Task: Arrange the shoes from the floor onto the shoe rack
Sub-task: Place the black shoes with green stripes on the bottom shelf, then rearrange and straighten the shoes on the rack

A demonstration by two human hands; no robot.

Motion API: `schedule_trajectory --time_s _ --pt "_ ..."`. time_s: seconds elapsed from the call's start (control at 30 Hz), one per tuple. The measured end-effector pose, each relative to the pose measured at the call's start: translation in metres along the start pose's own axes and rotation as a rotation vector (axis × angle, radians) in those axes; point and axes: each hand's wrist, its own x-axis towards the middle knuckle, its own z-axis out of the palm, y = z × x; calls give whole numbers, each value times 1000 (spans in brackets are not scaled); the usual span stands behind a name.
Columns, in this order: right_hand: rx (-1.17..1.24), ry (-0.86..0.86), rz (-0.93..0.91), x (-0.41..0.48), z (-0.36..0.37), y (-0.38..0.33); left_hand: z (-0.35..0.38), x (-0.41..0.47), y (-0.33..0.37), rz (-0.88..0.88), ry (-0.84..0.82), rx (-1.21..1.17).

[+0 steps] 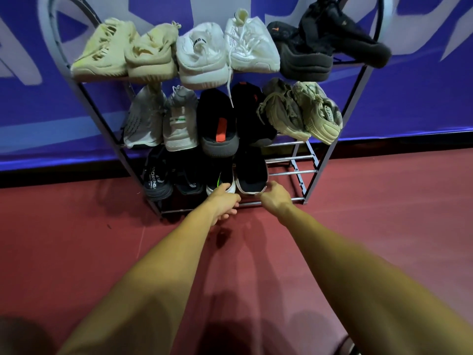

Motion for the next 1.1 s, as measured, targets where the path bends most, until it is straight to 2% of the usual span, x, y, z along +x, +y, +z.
schedule_trajectory --time_s 0.17,0.37,0.7,0.9,1.1 --pt "-107 -30 -87 -27 -20 -23 -21 -22 7 38 17 83" --pt "-233 2 -216 -57 -45 -66 -51 -60 28 172 19 129" --pt "-336 87 -408 -124 -76 -163 -122 -133 75 338 195 100" --pt "-186 153 -544 -154 -101 -203 -122 -165 94 441 254 166" --pt "-108 85 -615 -158 -99 -220 -143 -189 112 433 381 155"
